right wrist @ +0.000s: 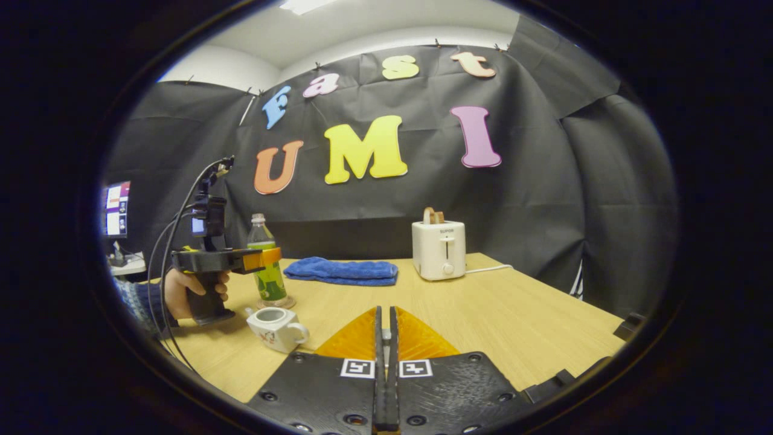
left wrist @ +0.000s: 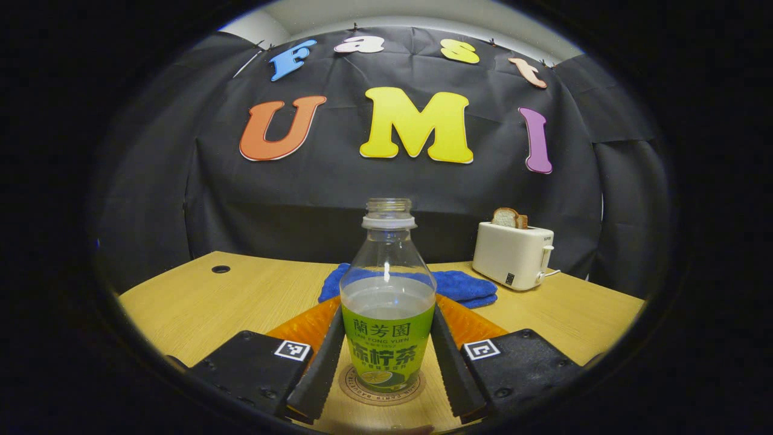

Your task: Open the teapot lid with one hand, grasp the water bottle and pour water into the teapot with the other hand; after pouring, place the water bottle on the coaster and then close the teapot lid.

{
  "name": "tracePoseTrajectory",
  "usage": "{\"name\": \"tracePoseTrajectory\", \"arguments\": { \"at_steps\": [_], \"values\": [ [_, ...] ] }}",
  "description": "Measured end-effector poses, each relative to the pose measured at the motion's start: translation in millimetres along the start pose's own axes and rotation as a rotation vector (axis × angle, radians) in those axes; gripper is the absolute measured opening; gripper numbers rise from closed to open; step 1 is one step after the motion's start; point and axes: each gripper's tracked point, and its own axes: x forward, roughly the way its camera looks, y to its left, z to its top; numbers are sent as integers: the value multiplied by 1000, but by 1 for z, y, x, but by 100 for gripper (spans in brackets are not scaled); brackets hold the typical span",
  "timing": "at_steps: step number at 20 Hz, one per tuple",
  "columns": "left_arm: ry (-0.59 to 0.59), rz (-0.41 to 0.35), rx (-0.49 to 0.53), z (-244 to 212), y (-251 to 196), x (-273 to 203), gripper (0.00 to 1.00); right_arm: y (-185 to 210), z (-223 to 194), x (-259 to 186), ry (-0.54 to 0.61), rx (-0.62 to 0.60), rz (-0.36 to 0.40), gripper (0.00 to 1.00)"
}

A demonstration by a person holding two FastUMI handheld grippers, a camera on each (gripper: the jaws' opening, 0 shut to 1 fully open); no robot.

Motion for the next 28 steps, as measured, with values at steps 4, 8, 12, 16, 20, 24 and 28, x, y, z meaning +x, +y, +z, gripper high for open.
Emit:
{"name": "tracePoseTrajectory", "arguments": {
  "at_steps": [4, 8, 12, 16, 20, 24, 28],
  "values": [
    [10, 10, 27, -4, 2, -4, 79, -3, -6, 5, 18, 7, -6, 0],
    [-26, 28, 35, 11, 4, -15, 93, 8, -8, 6, 31, -5, 7, 0],
    [-70, 28, 56, 31, 5, -41, 98, 30, -4, 5, 30, -29, 41, 0],
    [-89, 54, 87, 43, 11, -81, 98, 70, 2, 6, 26, -30, 120, 0],
    [-62, 89, 89, 37, 26, -121, 97, 113, 10, 12, 13, -35, 213, 0],
    [-35, 108, 56, 24, 42, -163, 97, 140, 14, 27, 24, -10, 262, 0],
    [-22, 134, 70, 6, 65, -197, 97, 161, 7, 45, 62, -9, 277, 0]
  ]
}}
